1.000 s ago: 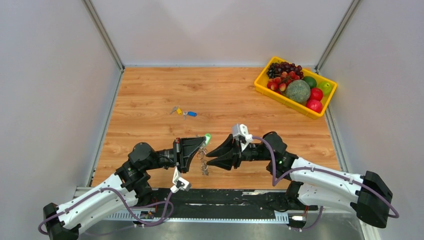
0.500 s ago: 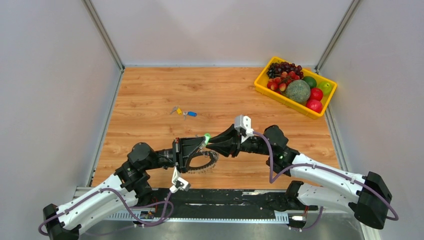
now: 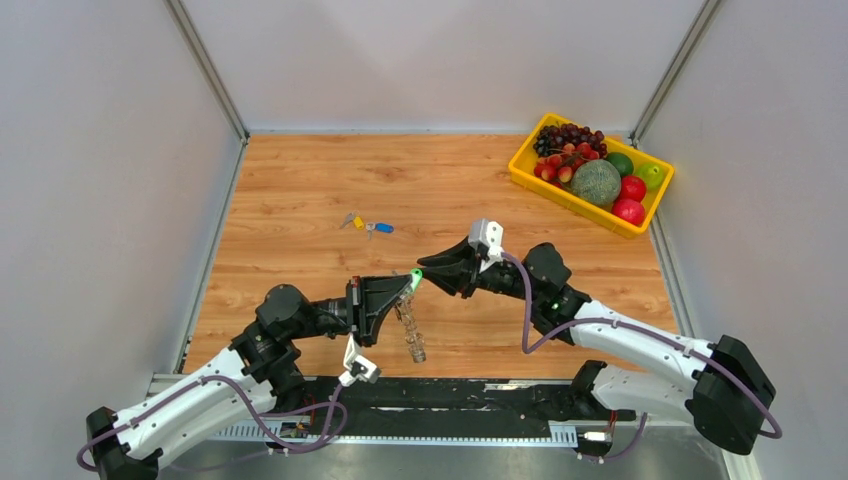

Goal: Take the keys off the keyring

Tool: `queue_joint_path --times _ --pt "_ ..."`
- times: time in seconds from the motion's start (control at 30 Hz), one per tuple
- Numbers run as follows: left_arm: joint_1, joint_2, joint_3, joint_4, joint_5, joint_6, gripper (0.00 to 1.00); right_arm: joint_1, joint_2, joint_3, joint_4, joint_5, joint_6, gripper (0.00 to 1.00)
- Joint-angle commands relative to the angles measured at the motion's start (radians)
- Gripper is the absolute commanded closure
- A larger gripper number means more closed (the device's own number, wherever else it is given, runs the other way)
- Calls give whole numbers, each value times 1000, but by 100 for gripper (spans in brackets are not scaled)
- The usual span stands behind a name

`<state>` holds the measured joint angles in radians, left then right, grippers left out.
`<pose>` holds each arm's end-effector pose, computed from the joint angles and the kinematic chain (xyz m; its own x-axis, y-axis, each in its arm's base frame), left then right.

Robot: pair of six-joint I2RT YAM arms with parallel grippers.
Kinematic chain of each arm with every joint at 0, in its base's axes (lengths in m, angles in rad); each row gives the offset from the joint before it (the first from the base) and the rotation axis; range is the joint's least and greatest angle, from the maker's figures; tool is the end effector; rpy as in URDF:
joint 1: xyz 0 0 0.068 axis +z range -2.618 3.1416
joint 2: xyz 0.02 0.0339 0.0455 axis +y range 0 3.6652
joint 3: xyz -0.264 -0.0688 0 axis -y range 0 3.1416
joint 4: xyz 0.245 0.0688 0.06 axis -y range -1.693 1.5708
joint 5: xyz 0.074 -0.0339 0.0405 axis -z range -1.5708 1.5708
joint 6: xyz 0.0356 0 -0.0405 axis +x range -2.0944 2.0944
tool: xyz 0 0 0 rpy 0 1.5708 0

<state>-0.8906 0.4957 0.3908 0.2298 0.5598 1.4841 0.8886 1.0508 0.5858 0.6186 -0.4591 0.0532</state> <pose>0.0740 -0.1216 0.2861 0.9932 0.1145 -0.0200 0.0077 0.1072 0.9942 0.1387 0.1958 0.3026 0.0446 0.1306 -0.9904 -0.9757 0.2187 -0.0152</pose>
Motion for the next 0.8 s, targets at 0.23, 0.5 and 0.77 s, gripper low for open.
queue_joint_path --times 0.23,0.5,0.77 --pt "-4 68 92 5 -60 -62 100 -43 -71 -52 -25 -27 19 68" --pt "-12 109 204 -315 -178 -158 100 -59 -270 -121 -195 3 -1 62" --pt "-49 139 325 -494 -403 -682 100 -68 -362 -136 -247 8 17 61"
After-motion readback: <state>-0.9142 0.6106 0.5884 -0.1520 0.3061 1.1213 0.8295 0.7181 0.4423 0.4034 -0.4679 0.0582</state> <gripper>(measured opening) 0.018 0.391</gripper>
